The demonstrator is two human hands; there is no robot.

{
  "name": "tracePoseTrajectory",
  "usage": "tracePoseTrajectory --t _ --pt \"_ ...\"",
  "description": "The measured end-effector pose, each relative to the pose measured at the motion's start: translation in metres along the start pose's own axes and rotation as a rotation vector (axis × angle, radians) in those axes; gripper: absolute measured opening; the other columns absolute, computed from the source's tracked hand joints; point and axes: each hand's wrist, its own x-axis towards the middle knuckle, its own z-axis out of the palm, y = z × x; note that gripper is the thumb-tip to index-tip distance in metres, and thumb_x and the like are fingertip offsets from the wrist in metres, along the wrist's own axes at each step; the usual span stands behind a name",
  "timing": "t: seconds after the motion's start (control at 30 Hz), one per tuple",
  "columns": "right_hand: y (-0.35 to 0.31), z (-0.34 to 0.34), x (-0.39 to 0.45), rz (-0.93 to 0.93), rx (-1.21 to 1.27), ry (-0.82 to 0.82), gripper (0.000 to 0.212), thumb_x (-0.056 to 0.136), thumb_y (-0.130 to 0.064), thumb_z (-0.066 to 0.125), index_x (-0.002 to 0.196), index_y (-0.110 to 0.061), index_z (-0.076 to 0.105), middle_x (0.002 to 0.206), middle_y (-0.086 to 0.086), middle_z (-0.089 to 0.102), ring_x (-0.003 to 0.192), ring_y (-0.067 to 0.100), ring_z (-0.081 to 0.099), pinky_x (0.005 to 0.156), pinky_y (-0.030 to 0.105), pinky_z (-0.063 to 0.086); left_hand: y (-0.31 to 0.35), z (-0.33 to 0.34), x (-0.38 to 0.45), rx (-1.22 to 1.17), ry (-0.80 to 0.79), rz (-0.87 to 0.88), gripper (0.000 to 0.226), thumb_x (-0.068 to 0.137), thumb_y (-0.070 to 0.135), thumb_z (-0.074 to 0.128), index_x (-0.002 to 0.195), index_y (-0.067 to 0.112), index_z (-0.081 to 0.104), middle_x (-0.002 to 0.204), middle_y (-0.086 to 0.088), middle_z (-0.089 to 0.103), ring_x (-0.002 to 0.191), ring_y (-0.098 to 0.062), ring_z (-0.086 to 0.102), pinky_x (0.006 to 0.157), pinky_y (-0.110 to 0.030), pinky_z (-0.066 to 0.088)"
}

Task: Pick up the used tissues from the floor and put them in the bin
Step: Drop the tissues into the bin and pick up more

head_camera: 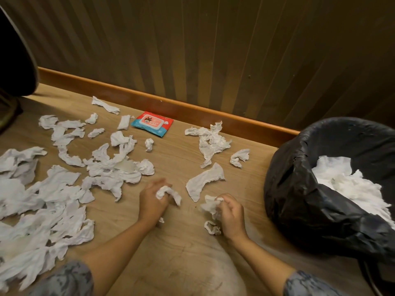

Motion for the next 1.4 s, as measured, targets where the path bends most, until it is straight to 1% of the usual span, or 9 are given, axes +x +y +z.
tracePoseTrajectory --t 0.2,0.33,0.4,0.47,0.57,0.7,0.83,1.17,1.4 --pt "0.038 -0.018 -0.021 -0.17 -0.581 -0.047 0.056 0.083 -0.073 0.048 0.062 -0.022 0.057 0.093 -0.012 0.059 0.103 0.017 0.052 0.092 0.038 0.04 -0.012 0.016 -0.037 0.091 -0.262 0.115 0.023 0.065 0.008 0.067 0.069 0.028 0.056 0.074 0.008 0.057 0.072 -0.003 0.056 0.06 -0.024 0.041" --pt "0.059 -0.029 -0.043 -0.162 -0.931 -0.123 0.046 0.07 -0.08 0.056 0.067 -0.034 0.05 0.156 -0.022 0.021 0.15 0.024 0.0 0.109 0.054 -0.024 -0.021 0.009 -0.052 0.212 -0.27 0.194 0.027 0.066 0.031 0.063 0.089 0.016 0.057 0.102 0.005 0.051 0.095 -0.011 0.05 0.08 -0.027 0.045" --pt "0.059 -0.029 -0.048 -0.171 -0.933 -0.136 0.043 0.07 -0.078 0.058 0.074 -0.037 0.045 0.159 -0.021 0.012 0.15 0.025 -0.007 0.109 0.056 -0.021 -0.029 0.001 -0.064 0.276 -0.322 0.273 0.051 0.071 0.043 0.066 0.113 0.017 0.056 0.129 0.006 0.046 0.124 -0.012 0.04 0.102 -0.032 0.038" --pt "0.061 -0.027 -0.049 -0.238 -0.84 -0.173 0.03 0.083 -0.06 0.06 0.079 -0.033 0.048 0.157 -0.018 0.023 0.15 0.021 0.002 0.115 0.063 -0.002 -0.036 -0.006 -0.077 0.297 -0.41 0.329 0.076 0.075 0.06 0.067 0.134 0.018 0.045 0.148 0.009 0.031 0.142 -0.008 0.019 0.114 -0.029 0.022" --pt "0.066 -0.026 -0.053 -0.313 -0.648 -0.28 0.017 0.089 -0.021 0.061 0.106 -0.022 0.062 0.14 -0.016 0.048 0.142 0.007 0.022 0.116 0.054 0.023 -0.037 -0.005 -0.09 0.197 -0.405 0.246 0.055 0.089 0.055 0.056 0.131 0.02 0.054 0.145 0.01 0.041 0.143 -0.004 0.021 0.115 -0.027 0.024" --pt "0.052 -0.021 -0.055 -0.281 -0.538 -0.308 0.029 0.078 0.003 0.059 0.093 -0.023 0.06 0.099 -0.021 0.056 0.108 0.0 0.049 0.087 0.027 0.046 -0.015 0.001 -0.081 0.07 -0.13 0.062 0.008 0.09 0.017 0.063 0.091 0.016 0.07 0.091 0.005 0.068 0.089 0.002 0.059 0.079 -0.029 0.049" --pt "0.032 -0.017 -0.04 -0.308 -0.497 -0.218 0.022 0.072 -0.005 0.065 0.084 -0.022 0.069 0.082 -0.018 0.059 0.082 0.002 0.055 0.071 0.016 0.043 0.019 0.0 -0.054 -0.042 -0.088 -0.103 0.029 0.08 0.012 0.068 0.06 0.011 0.048 0.052 0.004 0.047 0.05 -0.004 0.041 0.051 -0.025 0.035" --pt "-0.1 -0.017 0.014 -0.475 -0.197 0.126 0.021 0.075 -0.016 0.053 0.064 -0.011 0.07 0.068 -0.006 0.065 0.069 0.001 0.058 0.062 0.018 0.045 0.125 -0.012 0.006 -0.213 0.083 0.002 0.022 0.073 -0.001 0.069 0.082 0.016 0.057 0.084 -0.001 0.062 0.076 -0.013 0.057 0.063 -0.017 0.045" --pt "-0.189 -0.065 0.015 -0.644 -0.015 0.313 0.023 0.081 -0.016 0.052 0.068 -0.005 0.068 0.069 0.003 0.065 0.066 0.013 0.062 0.06 0.03 0.052 0.22 -0.013 0.005 -0.42 0.082 0.209 0.021 0.078 0.026 0.079 0.095 0.024 0.066 0.089 0.009 0.07 0.087 -0.003 0.065 0.07 -0.014 0.053"
